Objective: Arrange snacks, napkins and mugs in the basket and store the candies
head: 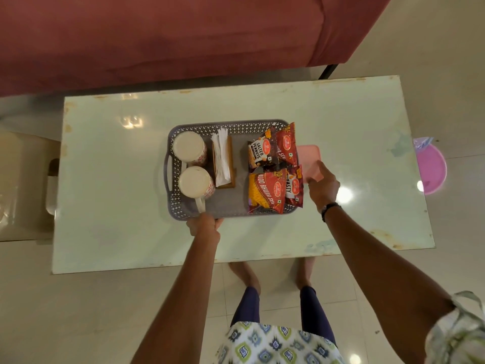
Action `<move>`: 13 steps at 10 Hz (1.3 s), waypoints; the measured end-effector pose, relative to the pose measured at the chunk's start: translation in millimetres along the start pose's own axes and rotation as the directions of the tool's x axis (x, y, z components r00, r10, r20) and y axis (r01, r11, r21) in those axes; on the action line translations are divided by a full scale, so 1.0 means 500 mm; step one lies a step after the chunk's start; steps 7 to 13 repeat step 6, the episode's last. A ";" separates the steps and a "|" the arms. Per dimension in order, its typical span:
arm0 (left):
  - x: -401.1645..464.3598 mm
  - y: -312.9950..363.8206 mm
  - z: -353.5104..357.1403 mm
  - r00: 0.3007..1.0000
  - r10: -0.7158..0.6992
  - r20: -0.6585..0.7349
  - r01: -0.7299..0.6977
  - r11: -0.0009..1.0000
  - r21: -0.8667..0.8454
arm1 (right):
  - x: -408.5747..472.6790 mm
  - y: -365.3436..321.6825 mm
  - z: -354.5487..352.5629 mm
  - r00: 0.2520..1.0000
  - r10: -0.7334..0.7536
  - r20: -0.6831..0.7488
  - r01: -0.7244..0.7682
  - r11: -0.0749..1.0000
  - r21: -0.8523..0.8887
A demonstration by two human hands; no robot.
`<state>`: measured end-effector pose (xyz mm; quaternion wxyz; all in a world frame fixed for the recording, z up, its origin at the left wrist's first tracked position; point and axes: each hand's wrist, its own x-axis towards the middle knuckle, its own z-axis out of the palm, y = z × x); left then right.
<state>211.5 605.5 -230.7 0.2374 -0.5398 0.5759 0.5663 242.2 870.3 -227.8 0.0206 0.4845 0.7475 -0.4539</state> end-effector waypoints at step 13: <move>-0.131 0.022 -0.071 0.851 0.469 -0.236 -0.378 0.859 0.344 | -0.157 -0.035 -0.056 0.984 -0.161 -0.083 0.164 0.986 0.038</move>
